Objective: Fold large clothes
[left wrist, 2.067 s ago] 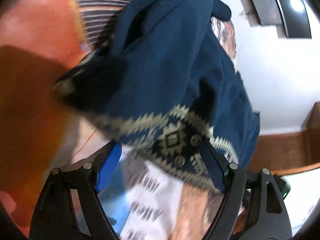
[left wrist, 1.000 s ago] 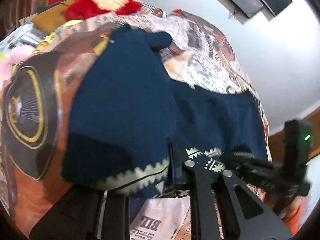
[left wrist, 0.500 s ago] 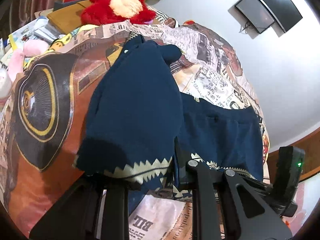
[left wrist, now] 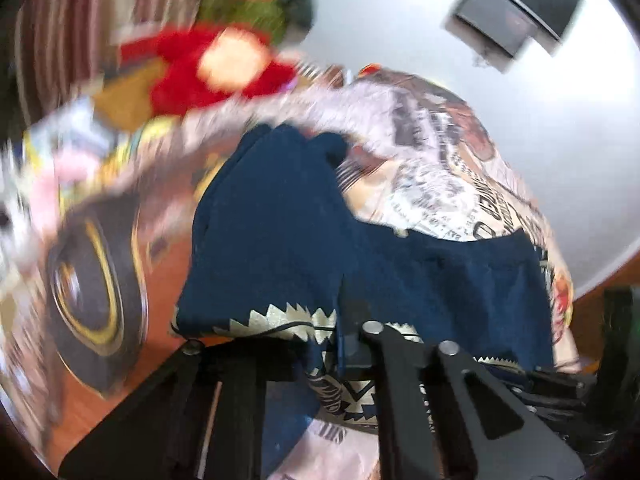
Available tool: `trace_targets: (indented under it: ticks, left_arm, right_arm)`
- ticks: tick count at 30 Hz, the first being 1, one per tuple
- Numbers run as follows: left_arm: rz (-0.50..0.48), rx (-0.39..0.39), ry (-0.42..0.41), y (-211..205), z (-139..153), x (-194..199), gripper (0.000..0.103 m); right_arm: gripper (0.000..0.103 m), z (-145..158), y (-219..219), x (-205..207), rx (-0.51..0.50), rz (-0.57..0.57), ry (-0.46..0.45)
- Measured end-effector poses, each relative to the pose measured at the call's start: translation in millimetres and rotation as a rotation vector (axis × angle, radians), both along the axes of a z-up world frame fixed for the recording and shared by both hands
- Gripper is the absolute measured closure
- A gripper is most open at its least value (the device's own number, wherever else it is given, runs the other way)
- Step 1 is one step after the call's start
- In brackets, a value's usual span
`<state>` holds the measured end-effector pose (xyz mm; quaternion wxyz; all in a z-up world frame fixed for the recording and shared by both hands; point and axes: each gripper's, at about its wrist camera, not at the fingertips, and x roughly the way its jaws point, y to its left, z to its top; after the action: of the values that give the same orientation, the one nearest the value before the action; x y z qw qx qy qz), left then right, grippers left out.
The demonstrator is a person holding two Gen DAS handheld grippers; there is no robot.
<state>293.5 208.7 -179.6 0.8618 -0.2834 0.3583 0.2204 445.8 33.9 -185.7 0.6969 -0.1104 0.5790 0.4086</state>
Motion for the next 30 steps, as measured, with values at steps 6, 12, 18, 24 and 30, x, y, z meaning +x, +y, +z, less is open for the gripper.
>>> trace_targets:
  ticks: [6,12,18,24,30]
  left_arm:
    - [-0.166,0.143,-0.049,-43,38,39,0.097]
    - [-0.406,0.244,-0.142,-117,75,78,0.097]
    - [-0.751,0.210,-0.136,-200,67,99,0.098]
    - [-0.887,0.043,0.123,-219,-1,123,0.098]
    - [-0.922,0.044,0.075,-200,18,101,0.091]
  right_arm:
    - [0.090,-33,10,3,0.012,-0.030,0.046]
    - [0.090,-12,-37,21,0.097,-0.090,0.193]
    - [0.090,54,-159,23,0.106,-0.291,-0.059]
    - [0.090,80,-245,10,0.082,-0.442,-0.128]
    - [0.090,80,-266,-11,0.094,-0.449,-0.138]
